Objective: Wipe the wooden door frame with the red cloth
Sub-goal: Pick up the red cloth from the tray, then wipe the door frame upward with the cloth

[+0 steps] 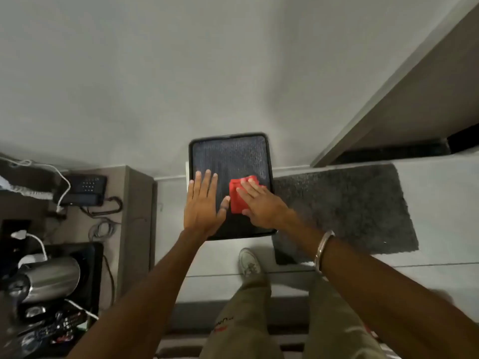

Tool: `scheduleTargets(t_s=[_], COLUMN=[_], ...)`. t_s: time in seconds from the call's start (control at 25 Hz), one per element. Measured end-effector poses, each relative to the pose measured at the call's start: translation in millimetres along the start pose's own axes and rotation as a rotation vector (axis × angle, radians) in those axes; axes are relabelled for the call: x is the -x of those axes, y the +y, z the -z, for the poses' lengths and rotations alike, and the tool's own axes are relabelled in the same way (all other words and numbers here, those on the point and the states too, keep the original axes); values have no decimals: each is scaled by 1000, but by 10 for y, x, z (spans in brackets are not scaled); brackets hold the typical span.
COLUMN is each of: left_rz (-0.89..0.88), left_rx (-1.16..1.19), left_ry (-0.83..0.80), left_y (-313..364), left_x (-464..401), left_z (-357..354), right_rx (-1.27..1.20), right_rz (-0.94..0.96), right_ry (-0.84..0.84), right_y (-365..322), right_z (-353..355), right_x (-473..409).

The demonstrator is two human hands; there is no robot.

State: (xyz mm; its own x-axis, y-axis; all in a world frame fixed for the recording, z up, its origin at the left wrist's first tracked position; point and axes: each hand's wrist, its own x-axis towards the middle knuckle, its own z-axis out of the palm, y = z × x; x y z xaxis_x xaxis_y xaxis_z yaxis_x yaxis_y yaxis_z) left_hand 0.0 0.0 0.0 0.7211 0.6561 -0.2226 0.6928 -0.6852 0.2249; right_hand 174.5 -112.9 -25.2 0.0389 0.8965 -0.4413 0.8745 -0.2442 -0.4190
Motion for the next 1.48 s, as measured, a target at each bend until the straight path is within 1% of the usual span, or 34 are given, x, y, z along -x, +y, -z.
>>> scheduleTargets(t_s=[0.04,0.12,0.24,0.32,0.44,0.6,0.64,0.68,0.72,0.8,0.84,0.88,0.96,1.04,1.08,1.16,1.28,1.32,1.36,1.44,1.48], left_rz=[11,54,39,11,11,-8,-22,-33,-42,-53,-63,-78,-125,-196,-242,-343,-494,-540,-561,-596,-607], left_rx=[-14,-11,38,62,75,104,107,97,91,88,91,106,144,171,178,179,131,96,82,47,34], left_ry=[4,-1,4,13,17,86,96,103,108,143,168,195,264,350,392,481,619,683,715,787,821], left_y=[-68,-199,-185,-157,-54,161,206,259,319,472,583,740,1130,1577,1827,2327,2972,3202,3319,3542,3619], left_x=[-39,-98,-55,-52,-160,-286,-303,-313,-314,-373,-415,-476,-640,-798,-863,-979,-1073,-1090,-1123,-1167,-1178], left_z=[-83,-233,-341,-358,-280,-170,-146,-103,-21,210,357,534,916,1310,1513,1943,2591,2856,3002,3323,3447], right_rx=[90,183,262,247,228,149,53,-105,-338,-969,-1289,-1565,-1963,-2213,-2288,-2342,-2240,-2145,-2035,-1741,-1575], right_rz=[16,-13,-85,-128,-137,-122,-133,-166,-237,-440,-509,-533,-439,-254,-157,-5,100,106,66,-28,-12], right_ry=[0,-12,-68,-95,-100,-9,34,98,156,223,246,272,297,366,424,565,851,980,1149,1508,1663], right_y=[-9,5,-72,-119,-105,-59,-42,-11,18,100,137,198,339,506,602,766,974,1057,1122,1223,1264], right_z=[-101,-269,-462,-462,-371,-270,-210,-126,-7,293,476,673,1099,1547,1778,2288,3042,3338,3490,3792,3907], right_x=[-108,-286,-402,-444,-488,-547,-568,-570,-531,-386,-253,-73,334,734,954,1373,1919,2132,2266,2549,2693])
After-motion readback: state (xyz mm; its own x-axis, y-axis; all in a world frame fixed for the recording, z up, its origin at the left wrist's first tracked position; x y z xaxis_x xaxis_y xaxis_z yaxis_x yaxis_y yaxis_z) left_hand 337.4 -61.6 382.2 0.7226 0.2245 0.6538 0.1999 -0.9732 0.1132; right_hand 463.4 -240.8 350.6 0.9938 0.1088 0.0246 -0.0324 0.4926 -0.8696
